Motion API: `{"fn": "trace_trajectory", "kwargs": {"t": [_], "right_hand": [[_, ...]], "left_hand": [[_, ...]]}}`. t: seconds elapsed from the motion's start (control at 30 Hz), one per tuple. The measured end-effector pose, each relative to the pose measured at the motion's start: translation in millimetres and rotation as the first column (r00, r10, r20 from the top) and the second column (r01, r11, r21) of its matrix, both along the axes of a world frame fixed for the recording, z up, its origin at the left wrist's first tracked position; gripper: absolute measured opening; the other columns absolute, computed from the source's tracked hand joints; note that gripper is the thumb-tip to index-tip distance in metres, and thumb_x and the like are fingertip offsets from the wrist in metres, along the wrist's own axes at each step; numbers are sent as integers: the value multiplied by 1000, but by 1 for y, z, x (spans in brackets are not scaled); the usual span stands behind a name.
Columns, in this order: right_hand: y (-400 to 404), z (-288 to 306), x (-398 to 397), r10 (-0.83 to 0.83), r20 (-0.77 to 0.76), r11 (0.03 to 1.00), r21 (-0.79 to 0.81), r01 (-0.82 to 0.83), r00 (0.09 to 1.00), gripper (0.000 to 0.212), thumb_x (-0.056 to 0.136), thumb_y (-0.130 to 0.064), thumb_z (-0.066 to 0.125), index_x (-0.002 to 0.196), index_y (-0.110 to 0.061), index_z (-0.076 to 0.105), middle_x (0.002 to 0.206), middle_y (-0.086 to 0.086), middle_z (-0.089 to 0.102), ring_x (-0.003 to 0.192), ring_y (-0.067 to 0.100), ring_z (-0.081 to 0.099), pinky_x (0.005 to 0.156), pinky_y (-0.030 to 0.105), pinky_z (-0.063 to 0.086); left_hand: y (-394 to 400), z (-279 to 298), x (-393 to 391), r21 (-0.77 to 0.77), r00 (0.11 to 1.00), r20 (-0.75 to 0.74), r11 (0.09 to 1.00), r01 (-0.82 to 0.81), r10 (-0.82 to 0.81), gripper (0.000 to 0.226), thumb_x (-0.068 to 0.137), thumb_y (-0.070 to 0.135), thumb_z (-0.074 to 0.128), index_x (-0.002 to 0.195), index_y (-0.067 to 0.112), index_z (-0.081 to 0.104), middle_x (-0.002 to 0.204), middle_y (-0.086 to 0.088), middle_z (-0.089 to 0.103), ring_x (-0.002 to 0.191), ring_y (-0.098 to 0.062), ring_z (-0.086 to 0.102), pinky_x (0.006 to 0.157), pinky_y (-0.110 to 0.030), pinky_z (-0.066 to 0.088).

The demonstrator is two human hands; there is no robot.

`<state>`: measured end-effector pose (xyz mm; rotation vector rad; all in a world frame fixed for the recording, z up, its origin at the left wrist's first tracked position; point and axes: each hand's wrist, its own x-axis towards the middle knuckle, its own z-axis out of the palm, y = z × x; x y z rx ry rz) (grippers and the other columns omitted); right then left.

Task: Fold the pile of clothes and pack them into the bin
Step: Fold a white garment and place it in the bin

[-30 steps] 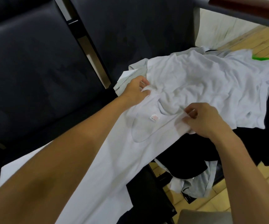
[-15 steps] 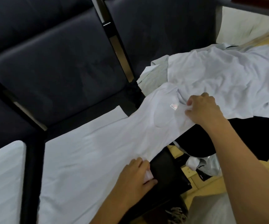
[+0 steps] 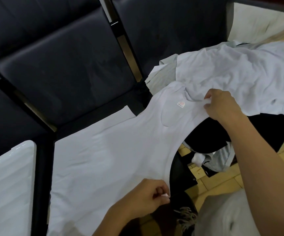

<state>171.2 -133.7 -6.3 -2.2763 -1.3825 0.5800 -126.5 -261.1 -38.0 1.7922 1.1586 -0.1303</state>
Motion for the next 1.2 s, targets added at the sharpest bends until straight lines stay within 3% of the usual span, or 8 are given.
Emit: {"fn": "trace_trajectory", "kwargs": {"t": [0.17,0.23,0.43,0.53,0.63,0.77,0.93,1.2], "right_hand": [[-15,1,14,6,-54,998,-69,-10,999,31,92,-6,56,124,-9,56,123,19,56,105,37,58,84,38,49],[-19,2,20,6,-105,996,-90,-16,994,29,91,-9,61,120,-4,60,118,20,60,103,36,60,79,34,47],[-15,3,26,-20,-296,1000,-12,17,955,23,90,-29,69,100,-7,68,94,11,67,89,26,62,74,29,42],[-7,-2,27,-11,-310,1000,-5,9,951,20,91,-29,68,95,-10,64,92,7,64,81,23,60,72,29,44],[-2,-6,30,-23,-372,1000,-18,17,928,19,93,-27,65,93,-9,61,92,7,66,70,21,65,71,32,51],[-2,-2,36,-56,-592,998,-25,52,804,16,94,-23,65,89,-8,60,87,9,70,57,18,69,56,23,53],[-6,15,38,-22,-773,1000,-3,30,635,20,86,-23,75,82,-8,63,82,14,71,66,19,63,64,24,55],[-14,69,-20,317,-915,905,213,-368,248,22,73,-25,78,85,-13,64,85,10,66,84,17,65,84,33,57]], "left_hand": [[2,3,8,-106,998,45,993,50,-46,18,96,29,63,113,24,66,97,6,73,87,0,66,81,-18,51],[22,7,16,-103,997,79,995,11,-2,14,97,26,61,106,18,68,89,0,75,77,-4,67,72,-22,53],[152,22,71,372,956,214,888,-269,200,5,95,13,60,99,14,64,88,6,64,79,-8,58,69,-13,46],[216,30,104,581,975,65,786,-211,213,34,92,34,65,122,20,56,118,1,54,109,-18,51,96,-22,42],[264,36,132,511,960,-157,851,-122,232,71,87,54,64,144,20,37,141,-1,44,127,-23,44,104,-39,38],[302,45,158,304,956,-189,939,-160,224,63,81,51,73,124,10,52,114,-1,59,92,-19,59,71,-30,50],[317,72,174,54,990,23,989,-141,140,37,86,30,75,118,14,67,117,-2,68,111,-20,64,92,-34,54],[276,158,76,329,982,93,936,127,-166,15,88,8,70,102,8,75,95,1,75,93,-7,70,81,-14,51]]}}
